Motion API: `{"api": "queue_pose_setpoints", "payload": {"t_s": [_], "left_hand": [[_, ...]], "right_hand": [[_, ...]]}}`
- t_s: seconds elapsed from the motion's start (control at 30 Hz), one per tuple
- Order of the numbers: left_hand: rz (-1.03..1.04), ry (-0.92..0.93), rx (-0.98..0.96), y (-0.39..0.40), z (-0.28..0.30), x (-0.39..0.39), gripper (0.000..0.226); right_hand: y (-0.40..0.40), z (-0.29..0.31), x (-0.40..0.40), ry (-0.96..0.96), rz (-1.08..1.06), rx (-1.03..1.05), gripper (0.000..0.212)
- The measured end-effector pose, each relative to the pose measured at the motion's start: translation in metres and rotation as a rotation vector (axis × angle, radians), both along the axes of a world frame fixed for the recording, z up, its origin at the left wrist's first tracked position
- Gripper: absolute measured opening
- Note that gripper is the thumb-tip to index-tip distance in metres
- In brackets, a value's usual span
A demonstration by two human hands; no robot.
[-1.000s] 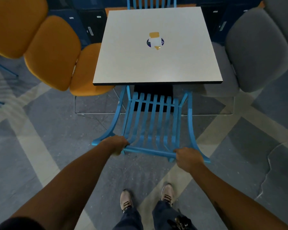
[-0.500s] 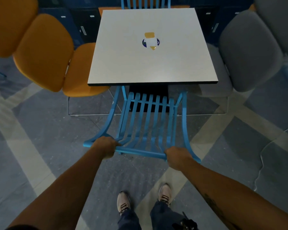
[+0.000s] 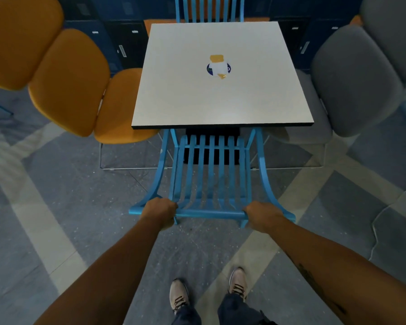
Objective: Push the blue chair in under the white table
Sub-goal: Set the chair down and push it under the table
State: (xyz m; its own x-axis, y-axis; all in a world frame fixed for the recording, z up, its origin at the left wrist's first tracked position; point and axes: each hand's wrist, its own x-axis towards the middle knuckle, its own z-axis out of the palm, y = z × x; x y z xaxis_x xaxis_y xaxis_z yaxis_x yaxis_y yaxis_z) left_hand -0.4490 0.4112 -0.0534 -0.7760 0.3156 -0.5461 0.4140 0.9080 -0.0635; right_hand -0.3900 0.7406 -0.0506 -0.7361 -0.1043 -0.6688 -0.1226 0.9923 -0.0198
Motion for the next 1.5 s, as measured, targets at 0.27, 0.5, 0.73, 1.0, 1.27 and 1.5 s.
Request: {"api": "queue_pose_setpoints", "payload": {"t_s": [0.27, 0.5, 0.73, 1.0, 1.27, 1.5], "left_hand": [[0.007, -0.022, -0.046, 0.012, 0.001, -0.031, 0.041], [-0.057, -0.011, -0.028, 0.015, 0.0, -0.047, 0.037], [-0.042, 0.011, -0.021, 0.026, -0.003, -0.057, 0.035], [-0.063, 0.02, -0.034, 0.03, -0.006, -0.055, 0.038], [0.005, 0.035, -0.009, 0.035, -0.012, -0.049, 0.031], [0.022, 0.071, 0.02, 0.059, -0.01, -0.05, 0.028]], "right_hand": [[0.006, 0.004, -0.032, 0.001, -0.031, 0.001, 0.029], [0.011, 0.001, -0.041, 0.073, -0.032, 0.024, 0.024], [0.022, -0.001, -0.054, 0.083, -0.029, 0.024, 0.025], [0.022, -0.003, -0.046, 0.085, -0.07, 0.038, 0.028], [0.022, 0.002, -0.046, 0.099, -0.043, 0.086, 0.027], [0.047, 0.011, -0.058, 0.098, -0.021, 0.1, 0.023]]}}
